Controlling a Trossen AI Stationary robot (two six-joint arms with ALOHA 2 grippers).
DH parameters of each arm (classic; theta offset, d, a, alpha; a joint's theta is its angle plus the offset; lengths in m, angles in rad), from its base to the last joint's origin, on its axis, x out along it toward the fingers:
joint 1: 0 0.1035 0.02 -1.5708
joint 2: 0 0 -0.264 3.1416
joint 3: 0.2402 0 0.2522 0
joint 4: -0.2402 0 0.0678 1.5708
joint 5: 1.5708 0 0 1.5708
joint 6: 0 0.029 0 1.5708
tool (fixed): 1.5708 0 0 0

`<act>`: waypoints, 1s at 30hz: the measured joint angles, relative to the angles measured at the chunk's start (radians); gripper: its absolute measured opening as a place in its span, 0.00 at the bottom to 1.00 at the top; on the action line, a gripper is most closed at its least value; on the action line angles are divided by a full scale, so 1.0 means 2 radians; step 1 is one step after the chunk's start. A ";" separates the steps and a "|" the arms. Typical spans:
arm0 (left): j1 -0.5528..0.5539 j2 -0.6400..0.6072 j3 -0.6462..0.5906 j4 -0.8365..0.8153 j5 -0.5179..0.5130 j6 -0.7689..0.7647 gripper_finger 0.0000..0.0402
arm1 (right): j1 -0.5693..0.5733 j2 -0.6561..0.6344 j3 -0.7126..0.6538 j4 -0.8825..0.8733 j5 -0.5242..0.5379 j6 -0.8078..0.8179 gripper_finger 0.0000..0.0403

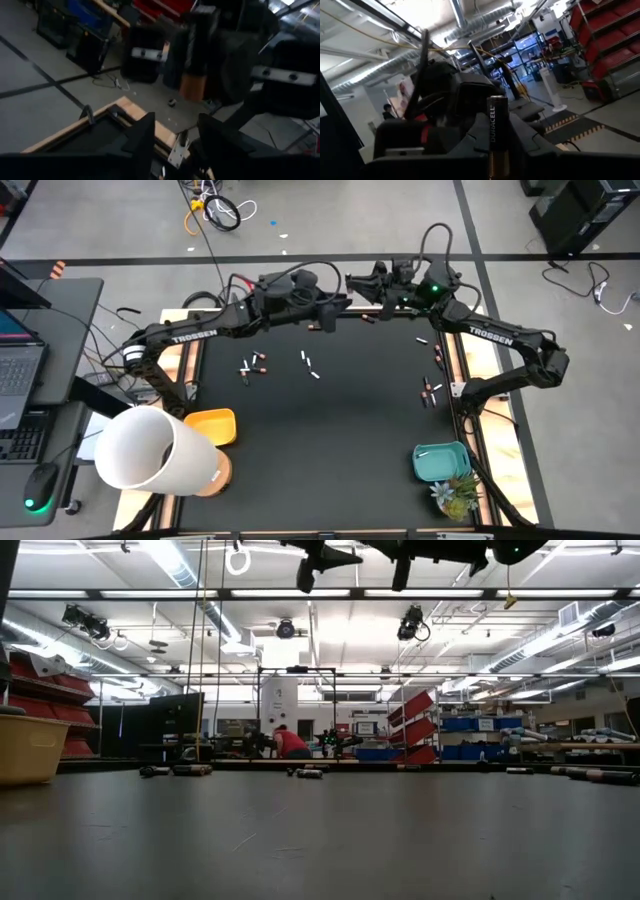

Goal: Sort batteries
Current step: Put the black battery into the yellow bin

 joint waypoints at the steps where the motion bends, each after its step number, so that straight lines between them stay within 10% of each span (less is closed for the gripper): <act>1: 0.000 0.000 0.000 0.006 -0.003 0.000 0.46 | 0.002 0.000 0.000 0.001 0.000 0.001 0.06; 14: 0.000 0.000 0.000 0.043 -0.029 0.033 0.51 | 0.009 0.000 0.000 -0.006 0.003 -0.002 0.06; 24: -0.001 -0.001 0.000 0.040 -0.012 0.071 0.11 | 0.011 0.000 0.001 -0.021 -0.020 0.005 0.07; 30: 0.000 -0.001 0.000 0.036 -0.006 0.076 0.11 | 0.012 0.000 0.001 -0.025 -0.027 0.020 0.14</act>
